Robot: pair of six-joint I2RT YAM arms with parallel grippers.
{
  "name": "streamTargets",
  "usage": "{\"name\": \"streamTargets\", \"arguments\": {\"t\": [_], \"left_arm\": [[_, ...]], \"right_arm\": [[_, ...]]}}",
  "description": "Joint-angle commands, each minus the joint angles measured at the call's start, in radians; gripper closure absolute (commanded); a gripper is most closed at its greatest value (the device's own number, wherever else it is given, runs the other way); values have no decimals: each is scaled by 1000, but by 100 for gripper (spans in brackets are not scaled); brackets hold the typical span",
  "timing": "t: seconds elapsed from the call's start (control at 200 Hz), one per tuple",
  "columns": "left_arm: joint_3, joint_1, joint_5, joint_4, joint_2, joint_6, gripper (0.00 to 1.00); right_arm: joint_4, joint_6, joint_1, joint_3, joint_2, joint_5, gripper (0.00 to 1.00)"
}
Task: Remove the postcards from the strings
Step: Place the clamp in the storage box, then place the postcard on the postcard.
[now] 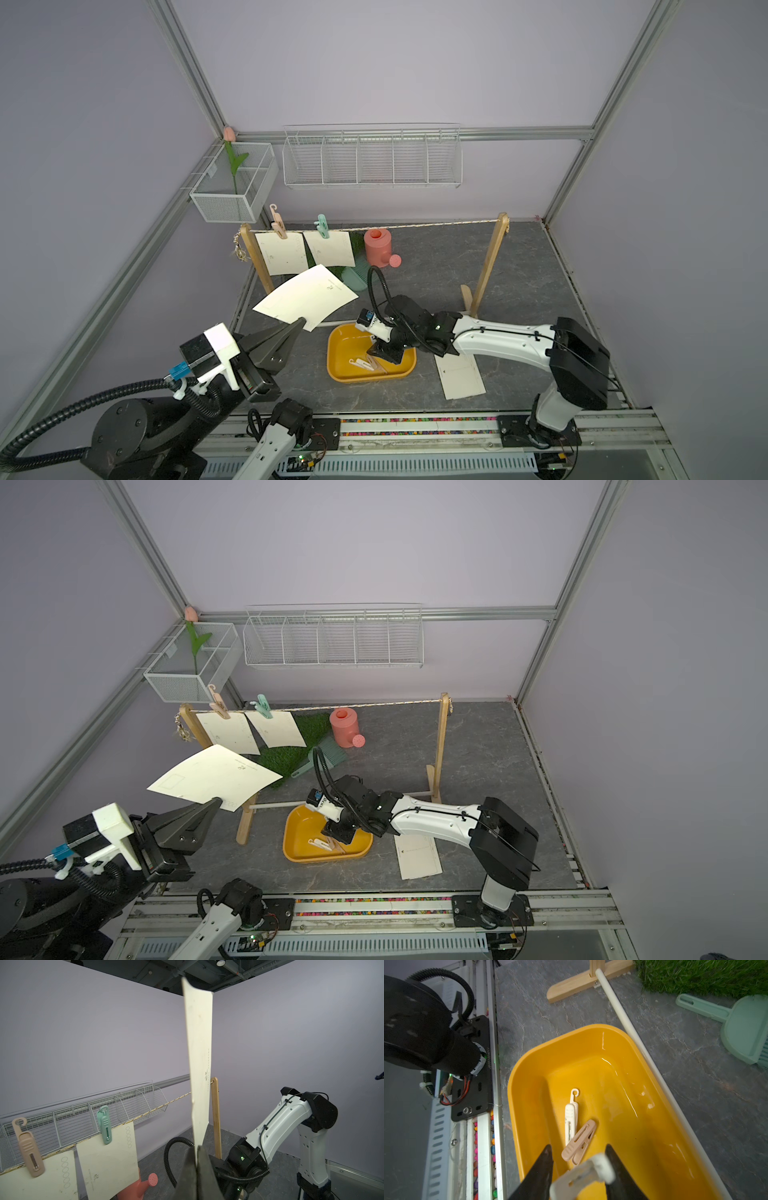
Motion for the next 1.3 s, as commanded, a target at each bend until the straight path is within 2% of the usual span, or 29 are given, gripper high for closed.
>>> {"name": "streamTargets", "arguments": {"t": [0.0, 0.185, 0.31, 0.46, 0.565, 0.71, 0.82, 0.91, 1.035, 1.1, 1.205, 1.295], "left_arm": [[-14, -3, -9, -23, -27, -7, 100], [-28, -3, -16, -27, -37, 3, 100], [-29, -3, 13, -31, -22, 1, 100], [-23, -3, 137, -74, 45, 14, 100], [-28, -5, 227, -96, 117, 14, 100], [-52, -5, 329, -101, 233, 5, 100], [-80, -22, 363, -97, 321, -27, 100], [-118, -108, 302, -72, 365, -68, 100], [-168, -332, 106, -37, 443, -153, 100], [-214, -425, 60, 33, 496, -268, 100], [-297, -536, 59, 162, 596, -479, 100], [-298, -647, -101, 104, 669, -635, 100]], "right_arm": [[19, -7, -7, 42, 7, 14, 48], [11, 12, -30, 32, -18, 4, 40], [0, 45, -66, -21, -136, 19, 37], [-13, 119, -127, -149, -410, 76, 32], [-79, 144, -144, -213, -624, 182, 31], [-165, 122, -147, -269, -908, 321, 29], [-137, 71, -146, -318, -1107, 331, 28], [-97, 34, -146, -342, -1250, 309, 26], [-65, -23, -146, -357, -1374, 291, 23], [-65, -53, -147, -353, -1405, 298, 22], [-65, -93, -146, -339, -1424, 342, 21], [-2, -109, -147, -351, -1436, 392, 21]]}}
